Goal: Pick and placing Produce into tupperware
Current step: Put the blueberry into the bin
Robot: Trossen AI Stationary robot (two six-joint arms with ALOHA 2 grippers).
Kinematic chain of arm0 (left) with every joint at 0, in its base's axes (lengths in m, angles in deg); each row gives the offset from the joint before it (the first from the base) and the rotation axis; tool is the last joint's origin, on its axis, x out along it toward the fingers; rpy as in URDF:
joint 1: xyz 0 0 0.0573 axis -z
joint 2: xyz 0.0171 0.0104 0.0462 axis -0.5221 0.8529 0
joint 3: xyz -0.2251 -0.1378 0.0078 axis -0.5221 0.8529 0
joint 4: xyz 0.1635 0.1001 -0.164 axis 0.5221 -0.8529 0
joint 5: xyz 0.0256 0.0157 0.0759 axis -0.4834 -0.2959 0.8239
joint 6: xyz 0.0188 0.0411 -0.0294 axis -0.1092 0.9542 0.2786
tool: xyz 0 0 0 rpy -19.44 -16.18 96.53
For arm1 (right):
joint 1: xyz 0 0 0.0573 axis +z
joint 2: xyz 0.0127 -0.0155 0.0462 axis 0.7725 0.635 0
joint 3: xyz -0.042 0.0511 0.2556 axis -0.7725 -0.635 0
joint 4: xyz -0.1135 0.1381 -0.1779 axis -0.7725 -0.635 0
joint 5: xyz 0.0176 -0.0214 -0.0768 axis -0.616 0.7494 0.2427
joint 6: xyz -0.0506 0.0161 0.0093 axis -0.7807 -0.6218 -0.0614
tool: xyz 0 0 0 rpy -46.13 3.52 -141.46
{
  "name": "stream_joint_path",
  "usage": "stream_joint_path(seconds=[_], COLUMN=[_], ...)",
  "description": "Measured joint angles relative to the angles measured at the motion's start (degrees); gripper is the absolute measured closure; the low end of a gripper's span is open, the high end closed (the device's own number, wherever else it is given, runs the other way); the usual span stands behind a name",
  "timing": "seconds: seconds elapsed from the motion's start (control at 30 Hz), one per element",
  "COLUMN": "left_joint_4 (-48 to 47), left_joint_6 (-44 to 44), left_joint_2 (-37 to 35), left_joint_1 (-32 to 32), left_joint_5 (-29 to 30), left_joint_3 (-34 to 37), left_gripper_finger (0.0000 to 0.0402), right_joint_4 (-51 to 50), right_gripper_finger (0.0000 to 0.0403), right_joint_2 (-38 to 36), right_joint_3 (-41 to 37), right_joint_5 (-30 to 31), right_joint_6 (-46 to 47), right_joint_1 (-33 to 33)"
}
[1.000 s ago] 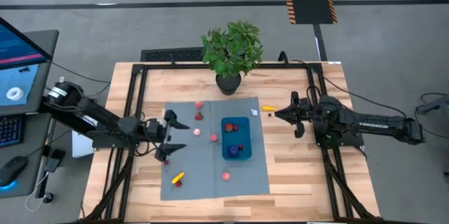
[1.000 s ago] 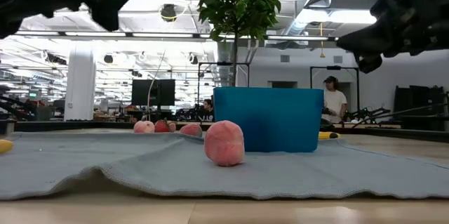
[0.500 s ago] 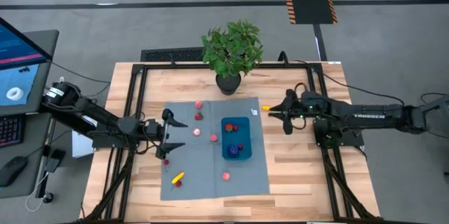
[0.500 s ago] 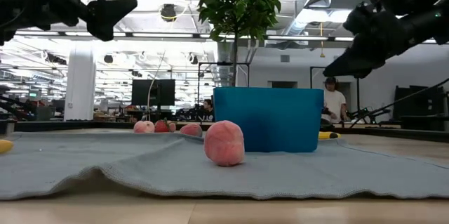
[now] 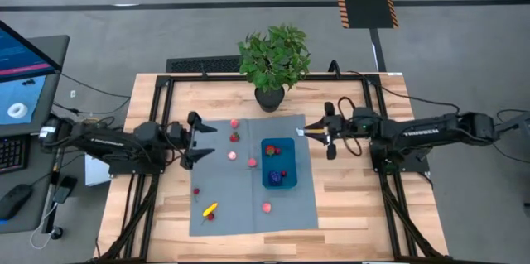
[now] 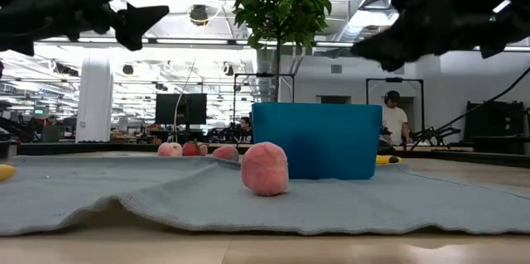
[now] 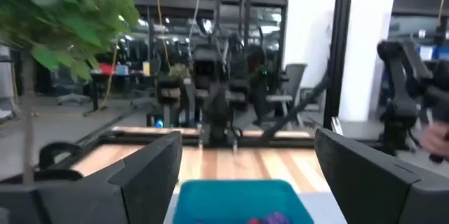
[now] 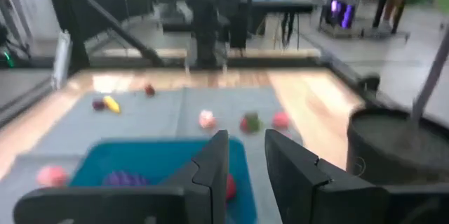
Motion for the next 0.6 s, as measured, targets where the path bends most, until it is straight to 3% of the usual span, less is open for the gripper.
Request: stream_joint_path(seconds=[0.2, 0.4, 0.6], left_joint_4=[-11.58, -27.71, -34.62], left_joint_6=[-1.44, -0.40, -2.02], left_joint_2=[-11.56, -21.72, -28.16], left_joint_1=[-2.46, -2.53, -2.51], left_joint_5=[-5.93, -4.67, -0.57], left_joint_3=[0.02, -1.66, -1.86], left_gripper_finger=[0.0086, 0.0086, 0.0086], right_joint_4=[0.38, 2.59, -6.34], right_gripper_finger=[0.0284, 0.0284, 0.0284], right_joint_2=[4.25, 5.47, 5.40], right_joint_3=[-0.02, -0.52, -0.52], right_joint_5=[-0.09, -0.16, 0.06], right_joint_6=[-0.88, -1.28, 1.49], right_joint_1=[-2.26, -3.95, -7.60])
